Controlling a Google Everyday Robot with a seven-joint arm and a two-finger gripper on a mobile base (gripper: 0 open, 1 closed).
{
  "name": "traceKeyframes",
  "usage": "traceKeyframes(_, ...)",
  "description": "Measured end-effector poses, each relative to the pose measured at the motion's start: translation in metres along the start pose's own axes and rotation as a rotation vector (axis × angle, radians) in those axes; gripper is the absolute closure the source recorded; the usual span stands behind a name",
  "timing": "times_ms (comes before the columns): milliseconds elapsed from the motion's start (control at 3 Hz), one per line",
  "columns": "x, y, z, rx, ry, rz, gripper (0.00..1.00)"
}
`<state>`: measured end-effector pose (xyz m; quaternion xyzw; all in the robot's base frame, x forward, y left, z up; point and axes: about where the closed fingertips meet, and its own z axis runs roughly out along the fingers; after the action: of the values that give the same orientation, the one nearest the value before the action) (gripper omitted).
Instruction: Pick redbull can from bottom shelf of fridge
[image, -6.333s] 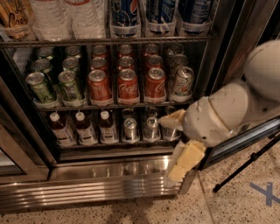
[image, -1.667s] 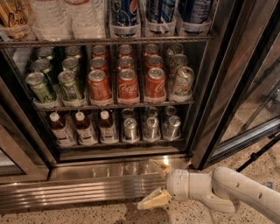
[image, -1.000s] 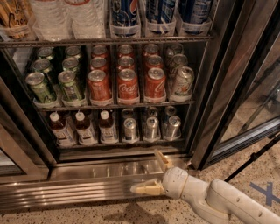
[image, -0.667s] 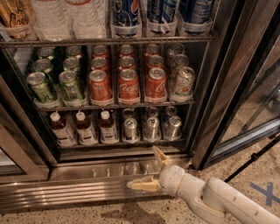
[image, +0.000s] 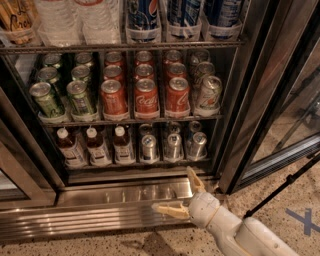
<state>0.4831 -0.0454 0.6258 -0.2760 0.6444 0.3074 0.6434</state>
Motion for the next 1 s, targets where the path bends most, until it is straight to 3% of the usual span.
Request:
traceKeyframes(333, -0.012, -0.022, -0.001, 0.146, -0.084, -0.022, 0.0)
traceKeyframes(667, -0.001, -0.021, 0.005, 0.163, -0.116, 0.041, 0.0)
traceKeyframes(1000, -0.001, -0.021, 0.005, 0.163, -0.116, 0.041, 0.0)
